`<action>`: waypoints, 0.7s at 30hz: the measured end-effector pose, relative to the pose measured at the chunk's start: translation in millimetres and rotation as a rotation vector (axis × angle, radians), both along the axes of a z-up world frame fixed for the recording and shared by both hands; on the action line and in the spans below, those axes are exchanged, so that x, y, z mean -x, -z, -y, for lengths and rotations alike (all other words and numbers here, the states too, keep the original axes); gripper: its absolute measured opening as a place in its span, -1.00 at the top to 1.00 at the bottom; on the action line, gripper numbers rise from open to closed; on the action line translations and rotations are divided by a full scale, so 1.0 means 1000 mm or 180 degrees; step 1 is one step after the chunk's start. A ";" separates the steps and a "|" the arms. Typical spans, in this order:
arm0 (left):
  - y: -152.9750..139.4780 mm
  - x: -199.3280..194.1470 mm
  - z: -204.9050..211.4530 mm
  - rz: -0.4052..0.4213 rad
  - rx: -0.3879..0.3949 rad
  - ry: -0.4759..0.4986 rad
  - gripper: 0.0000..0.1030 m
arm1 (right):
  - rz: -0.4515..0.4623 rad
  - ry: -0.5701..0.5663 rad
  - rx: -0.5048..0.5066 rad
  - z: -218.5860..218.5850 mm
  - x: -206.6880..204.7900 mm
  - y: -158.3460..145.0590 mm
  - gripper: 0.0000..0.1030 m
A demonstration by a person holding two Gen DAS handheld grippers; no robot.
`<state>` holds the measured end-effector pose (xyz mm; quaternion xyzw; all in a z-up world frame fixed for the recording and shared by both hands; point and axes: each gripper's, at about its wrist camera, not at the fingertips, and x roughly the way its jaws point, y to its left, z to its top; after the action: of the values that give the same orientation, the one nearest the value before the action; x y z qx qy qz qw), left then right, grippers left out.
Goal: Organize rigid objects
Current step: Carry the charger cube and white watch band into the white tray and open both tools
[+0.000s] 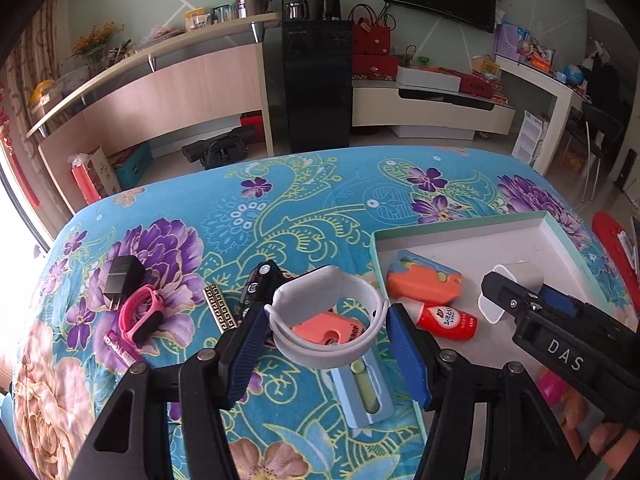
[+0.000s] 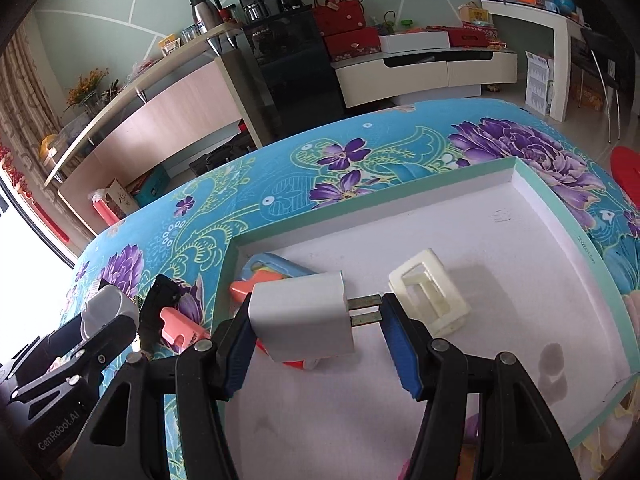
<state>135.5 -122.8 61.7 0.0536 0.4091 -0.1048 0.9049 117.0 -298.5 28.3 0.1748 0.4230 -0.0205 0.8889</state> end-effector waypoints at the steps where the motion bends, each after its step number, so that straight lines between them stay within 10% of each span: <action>1: 0.000 0.002 0.007 -0.0002 -0.0015 0.0052 -0.25 | 0.0009 0.0013 0.0000 0.002 0.001 -0.001 -0.19; 21: 0.028 0.013 0.077 -0.0180 -0.0276 0.0512 -0.33 | -0.0151 0.0147 0.0132 0.029 0.005 0.006 -0.21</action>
<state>122.5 -199.7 33.4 0.1225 0.4330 -0.1608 0.8784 111.7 -327.1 21.9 0.1656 0.4392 -0.0539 0.8813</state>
